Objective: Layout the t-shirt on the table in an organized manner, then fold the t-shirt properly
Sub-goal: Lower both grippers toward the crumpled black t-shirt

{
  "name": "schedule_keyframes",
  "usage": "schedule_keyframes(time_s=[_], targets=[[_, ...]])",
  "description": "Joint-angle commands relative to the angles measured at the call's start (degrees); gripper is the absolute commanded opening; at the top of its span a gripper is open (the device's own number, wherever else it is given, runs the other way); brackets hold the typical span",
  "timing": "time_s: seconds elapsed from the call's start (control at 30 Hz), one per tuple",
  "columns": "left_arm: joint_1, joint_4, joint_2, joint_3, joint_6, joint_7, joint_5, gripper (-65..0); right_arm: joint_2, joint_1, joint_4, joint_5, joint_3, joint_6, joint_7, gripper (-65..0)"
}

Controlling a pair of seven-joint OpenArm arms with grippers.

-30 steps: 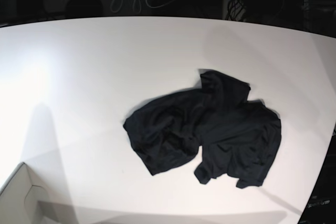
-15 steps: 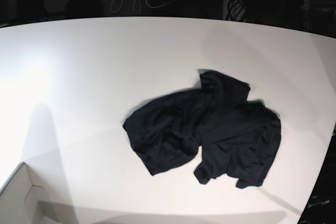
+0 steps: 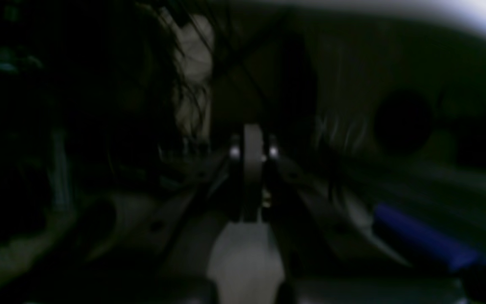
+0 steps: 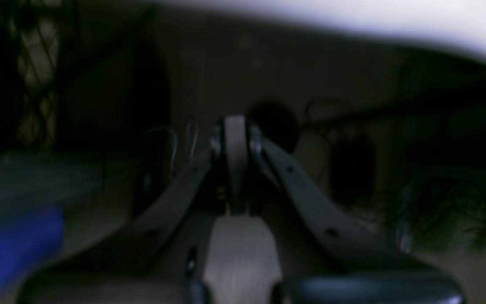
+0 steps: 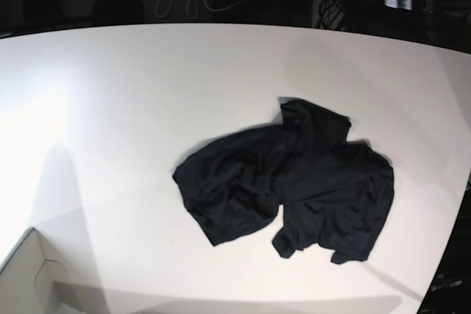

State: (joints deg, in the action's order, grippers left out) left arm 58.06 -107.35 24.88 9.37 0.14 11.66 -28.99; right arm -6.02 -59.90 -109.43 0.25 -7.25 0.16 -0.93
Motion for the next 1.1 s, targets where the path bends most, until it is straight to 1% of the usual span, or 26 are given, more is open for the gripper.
schedule_keyframes(time_s=[0.0,0.07,0.13,0.2,0.27,0.33,0.4,0.43,0.5,0.57,0.63,0.67,0.73,0.8,0.83,0.9,0.97,1.03,1.07], targets=[[0.62,-3.2,0.39,2.02,0.08,-1.33,-0.85,-65.0,-0.09,-1.16,-3.06,0.06,-0.27,-0.03,1.06,-65.0],[-0.08,-5.92,-0.93,5.8,0.08,-1.33,-2.61,-65.0,-0.09,-0.45,-6.31,0.06,0.17,-0.03,1.32,-65.0],[-3.07,-6.01,-2.42,8.44,-0.19,-1.24,-4.37,-65.0,0.09,3.42,-6.84,0.06,0.7,-0.03,1.24,-65.0],[-7.21,-5.22,-3.83,10.19,-0.19,0.08,-6.04,-65.0,1.93,8.34,-6.84,0.06,1.4,-0.03,1.06,-65.0],[-10.81,-4.96,-5.06,11.51,-0.19,5.0,-7.18,-65.0,3.69,12.29,-7.01,0.06,1.49,-0.03,1.06,-65.0],[-14.06,-5.4,-6.64,13.8,-0.01,11.59,-8.06,-65.0,5.27,15.99,-7.28,0.06,1.58,0.06,1.06,-64.1],[-17.58,-5.48,-8.4,17.49,-0.01,18.71,-9.38,-65.0,6.77,19.77,-7.1,0.06,1.75,0.06,1.06,-59.2],[-19.69,-5.48,-9.63,19.6,-0.27,22.58,-9.82,-64.9,7.03,22.14,-6.92,0.06,2.89,0.06,1.06,-55.8],[-23.29,-5.48,-11.48,23.38,-0.27,28.3,-10.0,-63.9,7.03,25.22,-6.84,0.06,5.18,0.06,0.09,-50.2],[-27.6,-5.31,-13.15,27.43,-0.27,33.75,-9.47,-59.7,7.03,27.94,-6.84,-0.03,8.43,0.06,-3.42,-44.6],[-31.65,-5.22,-14.2,31.38,-0.36,37.88,-9.47,-52.5,6.94,31.99,-6.84,-0.03,11.6,0.06,-8.17,-39.8],[-33.67,-5.22,-14.29,33.05,-0.36,39.55,-9.47,-48.3,6.94,33.92,-6.66,-0.12,12.92,0.06,-11.51,-37.7],[-37.36,-4.96,-14.03,34.28,-0.45,41.66,-9.47,-42.5,6.94,36.82,-5.87,-0.12,15.2,0.06,-16.87,-34.8],[-40.96,-4.87,-12.97,34.63,-0.45,42.54,-9.38,-40.1,6.94,39.9,-4.9,-0.12,16.7,0.06,-21.62,-32.4],[-42.72,-4.78,-12.18,34.37,-0.45,42.63,-9.38,-39.6,6.94,40.95,-4.46,-0.12,17.05,0.06,-22.94,-31.8],[-46.41,-2.76,-10.77,32.96,-0.45,42.8,-9.47,-38.3,7.21,42.1,-3.76,-0.12,17.14,0.06,-24.17,-31.4],[-50.81,1.02,-9.28,30.94,-0.45,42.63,-9.47,-35.6,8.0,42.27,-3.23,-0.3,16.52,0.06,-24.08,-31.4],[-56.35,8.32,-8.4,29.45,-0.45,42.63,-9.47,-30.8,10.11,42.18,-2.27,-0.3,13.36,0.06,-24.08,-31.4],[-58.63,12.19,-8.4,29.01,-0.45,42.63,-9.47,-28.2,10.55,41.92,-1.91,-0.3,12.04,0.06,-24.08,-31.4]])
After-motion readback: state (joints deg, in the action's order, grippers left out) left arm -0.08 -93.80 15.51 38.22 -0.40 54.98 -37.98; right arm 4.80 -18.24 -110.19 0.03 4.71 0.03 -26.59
